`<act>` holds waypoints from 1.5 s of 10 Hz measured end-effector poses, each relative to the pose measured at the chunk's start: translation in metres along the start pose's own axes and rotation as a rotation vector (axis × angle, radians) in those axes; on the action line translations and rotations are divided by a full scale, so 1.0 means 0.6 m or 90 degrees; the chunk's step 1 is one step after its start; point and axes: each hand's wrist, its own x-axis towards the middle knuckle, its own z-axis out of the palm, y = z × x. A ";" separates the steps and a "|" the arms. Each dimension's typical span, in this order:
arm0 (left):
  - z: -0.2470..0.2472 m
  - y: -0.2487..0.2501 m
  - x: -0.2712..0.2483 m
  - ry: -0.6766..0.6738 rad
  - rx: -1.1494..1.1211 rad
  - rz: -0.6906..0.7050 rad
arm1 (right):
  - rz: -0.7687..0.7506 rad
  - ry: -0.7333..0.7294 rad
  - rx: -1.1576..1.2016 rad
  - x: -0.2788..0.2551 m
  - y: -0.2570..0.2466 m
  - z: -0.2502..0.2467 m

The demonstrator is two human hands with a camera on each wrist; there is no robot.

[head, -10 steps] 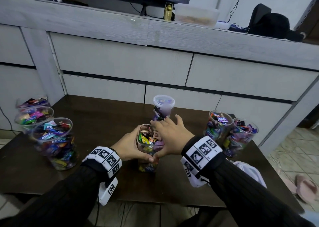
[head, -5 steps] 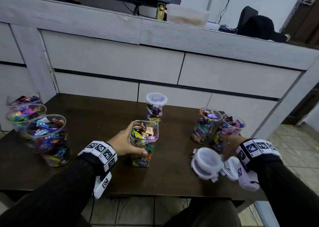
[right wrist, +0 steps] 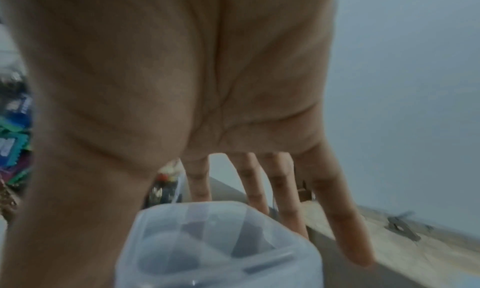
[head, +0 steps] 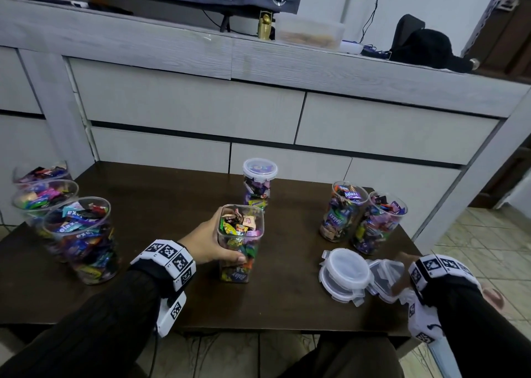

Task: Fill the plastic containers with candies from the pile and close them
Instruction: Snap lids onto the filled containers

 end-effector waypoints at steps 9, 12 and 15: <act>0.005 0.001 -0.005 0.000 -0.026 0.021 | -0.688 0.115 -0.045 -0.339 -0.381 -0.191; 0.005 -0.001 -0.007 -0.009 -0.005 0.036 | -0.724 0.106 0.070 -0.333 -0.380 -0.171; 0.004 -0.001 -0.004 -0.008 -0.009 0.036 | -0.740 0.111 0.028 -0.327 -0.386 -0.174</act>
